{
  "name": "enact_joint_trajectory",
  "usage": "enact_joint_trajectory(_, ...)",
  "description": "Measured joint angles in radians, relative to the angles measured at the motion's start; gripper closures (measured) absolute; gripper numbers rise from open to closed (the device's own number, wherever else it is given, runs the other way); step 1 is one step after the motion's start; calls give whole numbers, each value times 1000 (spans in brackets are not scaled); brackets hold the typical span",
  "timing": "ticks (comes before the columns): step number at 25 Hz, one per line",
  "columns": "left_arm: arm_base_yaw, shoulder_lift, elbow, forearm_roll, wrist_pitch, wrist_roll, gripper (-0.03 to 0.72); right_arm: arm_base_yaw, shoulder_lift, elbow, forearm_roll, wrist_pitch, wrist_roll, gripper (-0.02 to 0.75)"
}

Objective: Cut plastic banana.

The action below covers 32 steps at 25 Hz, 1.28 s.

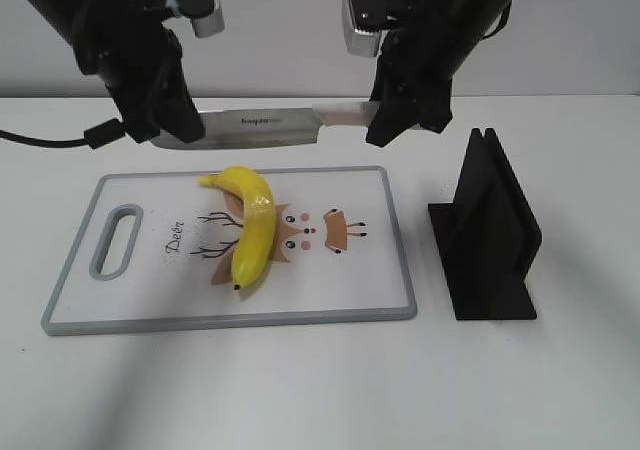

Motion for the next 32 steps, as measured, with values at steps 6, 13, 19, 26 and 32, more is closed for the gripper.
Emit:
enact_joint_trajectory(6,0,183,-1,-27,-62,4,705,0,129,0,-33,-32,17,571)
enact_joint_trajectory(13,0,246,-29,-47,-54,11,704,-7,202,-12,-45,-28,40,569)
enact_joint_trajectory(19,0,236,-27,-52,-54,12,704,-7,207,-39,-49,-4,44,569)
enact_joint_trajectory(26,0,162,-6,-18,-61,10,704,7,175,-107,-52,60,57,569)
enact_joint_trajectory(32,-1,14,-6,-10,-49,8,705,9,37,-115,-67,76,93,568)
